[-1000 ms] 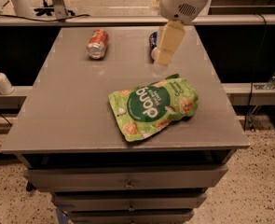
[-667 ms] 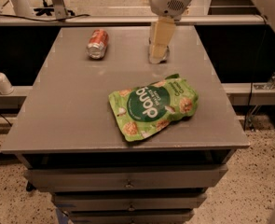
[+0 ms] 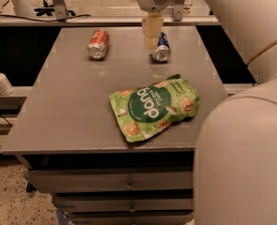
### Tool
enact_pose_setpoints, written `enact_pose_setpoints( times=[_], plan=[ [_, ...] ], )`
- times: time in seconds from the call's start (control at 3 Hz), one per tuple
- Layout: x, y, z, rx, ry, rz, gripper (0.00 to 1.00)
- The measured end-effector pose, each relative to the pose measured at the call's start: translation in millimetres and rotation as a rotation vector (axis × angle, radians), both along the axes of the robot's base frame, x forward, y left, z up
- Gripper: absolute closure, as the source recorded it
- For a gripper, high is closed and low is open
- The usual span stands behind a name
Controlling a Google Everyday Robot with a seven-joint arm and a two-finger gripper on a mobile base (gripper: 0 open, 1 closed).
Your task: Place coke can upright
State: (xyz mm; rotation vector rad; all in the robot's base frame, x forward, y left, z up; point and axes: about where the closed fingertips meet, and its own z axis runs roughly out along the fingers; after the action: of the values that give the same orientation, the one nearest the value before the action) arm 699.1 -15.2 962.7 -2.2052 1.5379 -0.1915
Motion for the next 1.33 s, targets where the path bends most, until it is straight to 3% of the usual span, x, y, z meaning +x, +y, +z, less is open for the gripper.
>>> enact_pose_setpoints(
  times=[0.33, 0.67, 1.0, 1.33],
  plan=[
    [34.9, 8.8, -7.2, -0.04, -0.048, 0.119, 0.0],
    [35.0, 9.0, -7.4, -0.04, -0.048, 0.119, 0.0],
    [35.3, 12.4, -5.5, -0.136, -0.117, 0.192, 0.0],
    [34.4, 20.3, 10.4, -0.299, -0.307, 0.359, 0.0]
  ],
)
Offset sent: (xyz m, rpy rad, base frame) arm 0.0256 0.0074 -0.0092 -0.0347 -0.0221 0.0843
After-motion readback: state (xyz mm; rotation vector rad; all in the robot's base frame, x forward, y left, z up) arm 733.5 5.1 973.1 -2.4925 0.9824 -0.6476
